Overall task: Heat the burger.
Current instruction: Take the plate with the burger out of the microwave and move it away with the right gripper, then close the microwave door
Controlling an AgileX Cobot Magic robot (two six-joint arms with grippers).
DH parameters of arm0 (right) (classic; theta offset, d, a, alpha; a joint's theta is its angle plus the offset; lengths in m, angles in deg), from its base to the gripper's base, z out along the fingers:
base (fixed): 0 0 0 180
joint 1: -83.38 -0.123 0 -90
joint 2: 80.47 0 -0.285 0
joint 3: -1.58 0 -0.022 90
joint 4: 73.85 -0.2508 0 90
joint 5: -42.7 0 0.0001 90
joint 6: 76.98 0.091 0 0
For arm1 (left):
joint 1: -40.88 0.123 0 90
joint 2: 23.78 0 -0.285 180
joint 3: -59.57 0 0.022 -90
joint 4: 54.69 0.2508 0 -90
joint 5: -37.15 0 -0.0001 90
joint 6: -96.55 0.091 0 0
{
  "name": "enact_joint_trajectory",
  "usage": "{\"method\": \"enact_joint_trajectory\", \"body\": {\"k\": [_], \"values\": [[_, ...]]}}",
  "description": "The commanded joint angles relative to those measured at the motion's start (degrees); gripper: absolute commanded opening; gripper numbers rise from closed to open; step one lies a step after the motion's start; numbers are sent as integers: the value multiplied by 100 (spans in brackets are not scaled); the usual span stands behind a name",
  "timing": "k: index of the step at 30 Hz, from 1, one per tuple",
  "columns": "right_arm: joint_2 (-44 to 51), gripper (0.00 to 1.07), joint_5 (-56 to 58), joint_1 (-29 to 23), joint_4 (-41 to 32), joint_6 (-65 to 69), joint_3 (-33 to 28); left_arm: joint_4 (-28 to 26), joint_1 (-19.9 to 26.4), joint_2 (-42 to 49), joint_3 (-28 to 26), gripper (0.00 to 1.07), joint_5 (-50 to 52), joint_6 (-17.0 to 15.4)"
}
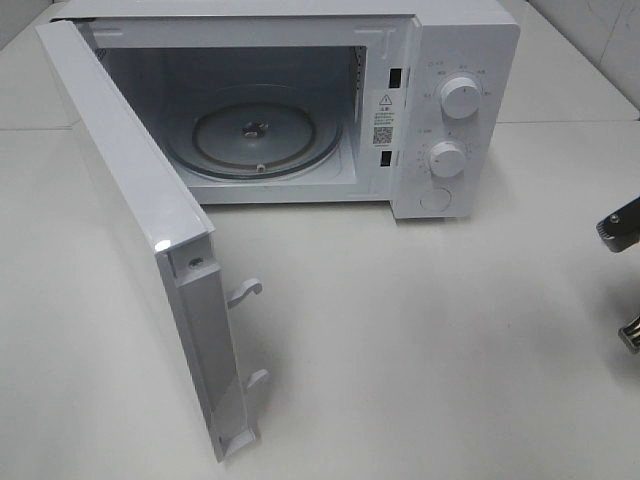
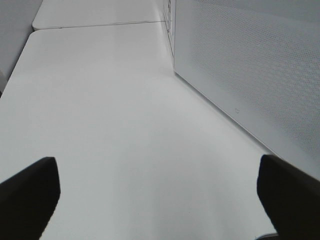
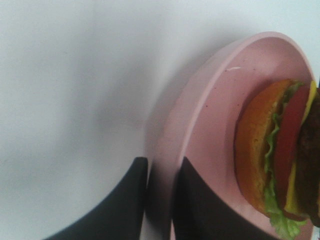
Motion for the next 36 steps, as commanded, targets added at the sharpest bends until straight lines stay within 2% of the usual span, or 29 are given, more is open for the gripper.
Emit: {"method": "enact_joint_trajectory", "body": {"k": [1, 11, 16, 18, 19, 21, 22, 24, 25, 26, 27, 28, 29, 36], "values": [[-120, 11, -246, 29, -92, 11, 52, -17, -11, 92, 6, 105, 86, -29], [-441, 13, -481, 29, -779, -367, 92, -17, -11, 92, 6, 105, 86, -29], [-441, 18, -401, 29, -1106, -361, 281, -17, -11, 92, 6, 105, 86, -29], [-441, 30, -401, 29, -1358, -355, 355, -17, -11, 92, 6, 105, 86, -29], [-441, 30, -401, 29, -1358, -355, 355, -17, -11, 92, 6, 105, 86, -29], [-441, 48, -401, 29, -1639, -390, 418, -17, -11, 92, 6, 105, 86, -29], [-441, 48, -401, 29, -1639, -390, 418, -17, -11, 92, 6, 105, 86, -29], [-430, 75, -418, 29, -2086, -653, 481, -17, -11, 92, 6, 105, 86, -29], [-430, 75, -418, 29, -2086, -653, 481, -17, -11, 92, 6, 105, 86, -29], [-418, 81, -401, 29, -2229, -773, 504, -17, -11, 92, 6, 105, 86, -29], [-418, 81, -401, 29, -2229, -773, 504, -17, -11, 92, 6, 105, 86, -29], [-384, 89, -367, 29, -2510, -1089, 527, -17, -11, 92, 6, 105, 86, -29], [-332, 91, -332, 29, -2739, -1301, 567, -17, -11, 92, 6, 105, 86, -29], [-46, 89, 252, 29, -2991, -1427, 882, -17, -11, 92, 6, 105, 86, -29]]}}
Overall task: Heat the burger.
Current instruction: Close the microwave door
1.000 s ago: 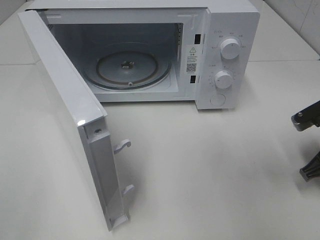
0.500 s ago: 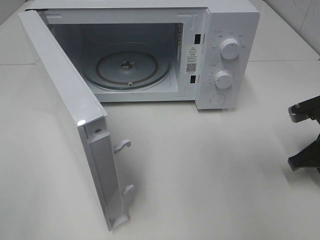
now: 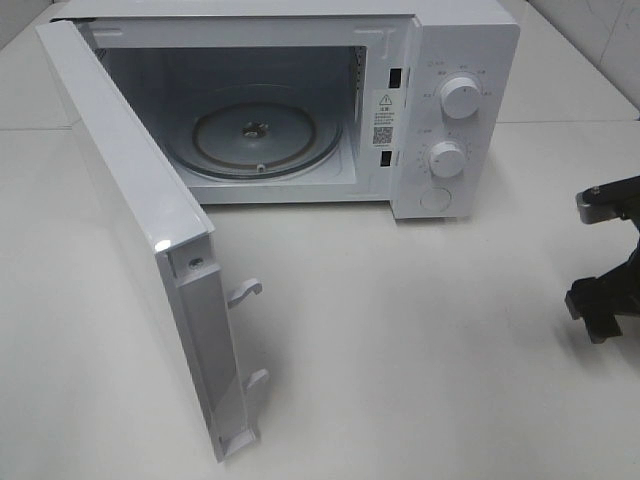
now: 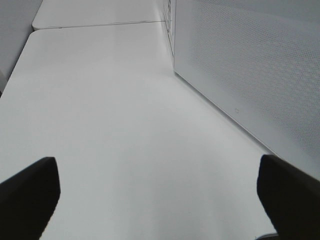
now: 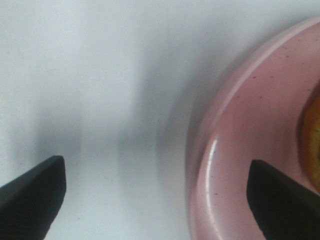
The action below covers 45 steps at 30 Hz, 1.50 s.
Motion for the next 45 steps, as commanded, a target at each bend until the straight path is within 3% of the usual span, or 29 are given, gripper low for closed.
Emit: {"method": "enact_joint_trajectory", "body": {"k": [1, 7, 12, 17, 26, 36, 45], "values": [[344, 88, 596, 17, -86, -155, 292, -17, -11, 92, 6, 105, 86, -29], [819, 84, 905, 17, -619, -584, 355, -17, -11, 92, 6, 105, 86, -29], [1524, 82, 1261, 17, -2028, -1845, 355, -17, -11, 92, 6, 105, 86, -29], [2126, 81, 1564, 17, -2859, -2676, 355, -17, -11, 92, 6, 105, 86, -29], [2951, 81, 1684, 17, -3060, -2807, 355, -17, -11, 92, 6, 105, 86, -29], [4309, 80, 2143, 23, -3741, -3478, 327, -17, -11, 92, 6, 105, 86, -29], [6549, 78, 2447, 23, -3701, -3432, -510, -17, -11, 92, 6, 105, 86, -29]]}}
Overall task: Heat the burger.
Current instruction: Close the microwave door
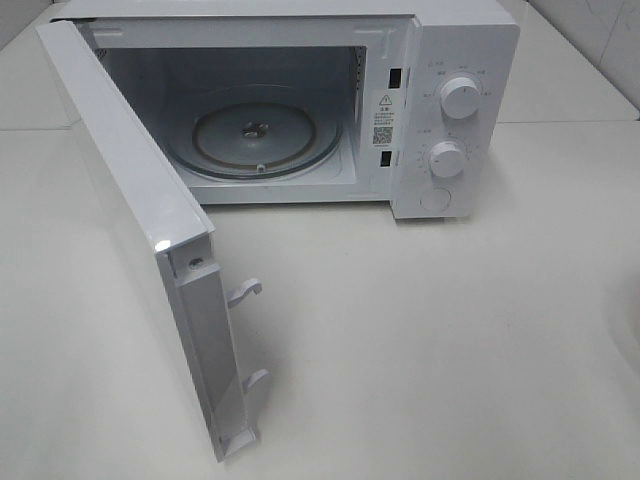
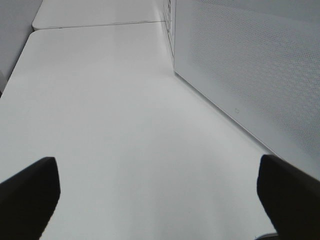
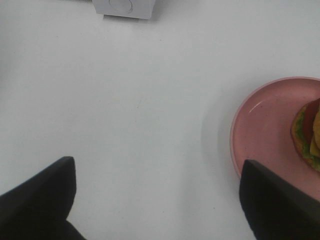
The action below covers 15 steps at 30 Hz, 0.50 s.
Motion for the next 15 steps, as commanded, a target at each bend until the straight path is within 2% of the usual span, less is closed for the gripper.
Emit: {"method": "enact_joint_trajectory", "body": {"k": [1, 7, 11, 13, 15], "values": [[676, 77, 189, 23, -34, -57, -321, -17, -11, 92, 6, 105, 86, -29], [1799, 75, 699, 23, -34, -155, -659, -17, -11, 92, 6, 105, 86, -29], [2309, 75, 710, 23, -103, -218, -682, -17, -11, 92, 6, 105, 86, -29], [3071, 75, 710, 17, -103, -212, -682, -17, -11, 92, 6, 105, 86, -29], [3209, 75, 710, 11, -103, -212, -682, -17, -11, 92, 6, 105, 86, -29]]}}
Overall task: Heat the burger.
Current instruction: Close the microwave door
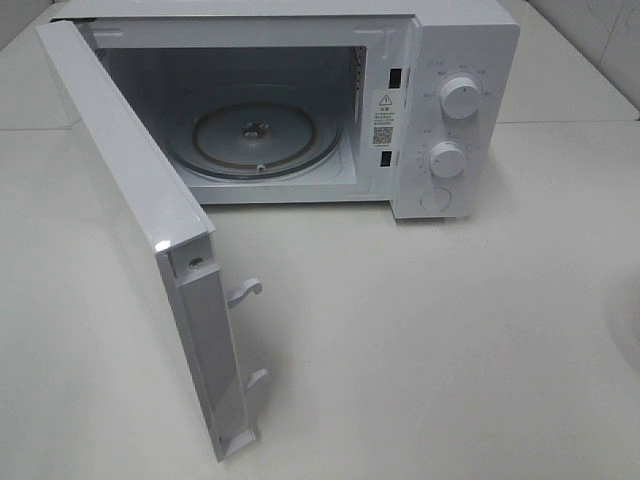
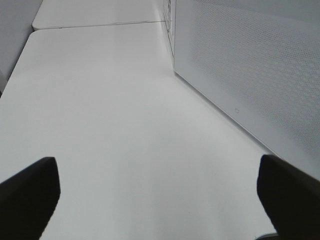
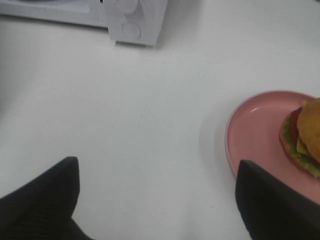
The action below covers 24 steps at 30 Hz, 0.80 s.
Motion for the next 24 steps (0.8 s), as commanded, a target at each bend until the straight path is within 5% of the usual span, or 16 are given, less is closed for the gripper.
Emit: {"method": "enact_joint_trajectory", "body": {"k": [1, 16, 24], "values": [[705, 75, 6, 11, -63, -63, 0, -17, -11, 92, 6, 105, 86, -29], [922, 75, 6, 11, 0, 11, -11, -34, -11, 92, 6, 105, 86, -34], [922, 75, 0, 533, -40, 29, -11, -34, -11, 92, 6, 105, 86, -34]]}}
